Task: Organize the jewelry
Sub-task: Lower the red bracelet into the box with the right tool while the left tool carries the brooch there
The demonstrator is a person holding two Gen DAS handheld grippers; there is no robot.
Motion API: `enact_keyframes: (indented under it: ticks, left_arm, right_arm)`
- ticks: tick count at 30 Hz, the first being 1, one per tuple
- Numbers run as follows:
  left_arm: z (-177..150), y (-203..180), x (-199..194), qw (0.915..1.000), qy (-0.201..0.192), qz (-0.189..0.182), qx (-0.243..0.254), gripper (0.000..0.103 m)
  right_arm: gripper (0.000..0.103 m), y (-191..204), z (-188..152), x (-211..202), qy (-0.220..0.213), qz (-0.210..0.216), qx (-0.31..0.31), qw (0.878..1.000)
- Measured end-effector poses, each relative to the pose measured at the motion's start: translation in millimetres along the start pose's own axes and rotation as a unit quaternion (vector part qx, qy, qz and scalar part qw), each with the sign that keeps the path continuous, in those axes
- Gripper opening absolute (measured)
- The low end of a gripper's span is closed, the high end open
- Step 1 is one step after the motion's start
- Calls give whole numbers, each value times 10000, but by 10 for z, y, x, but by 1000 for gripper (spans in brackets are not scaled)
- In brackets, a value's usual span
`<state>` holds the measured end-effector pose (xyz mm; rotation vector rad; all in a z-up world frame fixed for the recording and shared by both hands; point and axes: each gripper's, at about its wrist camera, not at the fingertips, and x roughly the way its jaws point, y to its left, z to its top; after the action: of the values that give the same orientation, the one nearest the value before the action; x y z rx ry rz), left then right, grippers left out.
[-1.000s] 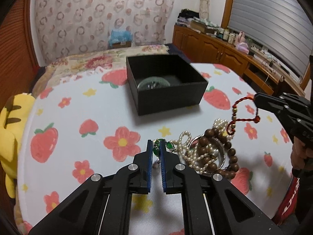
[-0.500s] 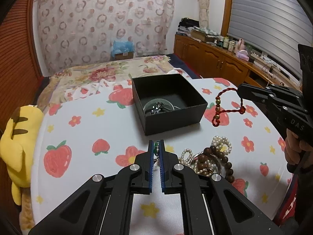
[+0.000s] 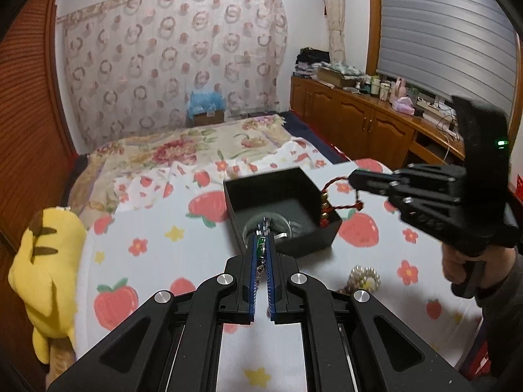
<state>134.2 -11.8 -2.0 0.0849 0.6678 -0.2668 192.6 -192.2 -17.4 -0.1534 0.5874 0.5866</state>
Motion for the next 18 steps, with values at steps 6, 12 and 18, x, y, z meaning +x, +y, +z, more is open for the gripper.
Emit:
enact_keyframes:
  ticks: [6, 12, 18]
  left_arm:
    - [231, -21, 63, 9999, -85, 103, 104, 4]
    - [378, -10, 227, 9998, -36, 148, 98, 4]
    - [446, -42, 397, 9998, 48, 160, 106, 4]
  right_arm:
    - [3, -85, 119, 228, 69, 100, 179, 9998]
    - [4, -102, 57, 437, 249, 304, 330, 9987]
    - [16, -157, -77, 501, 402, 333, 386, 9979]
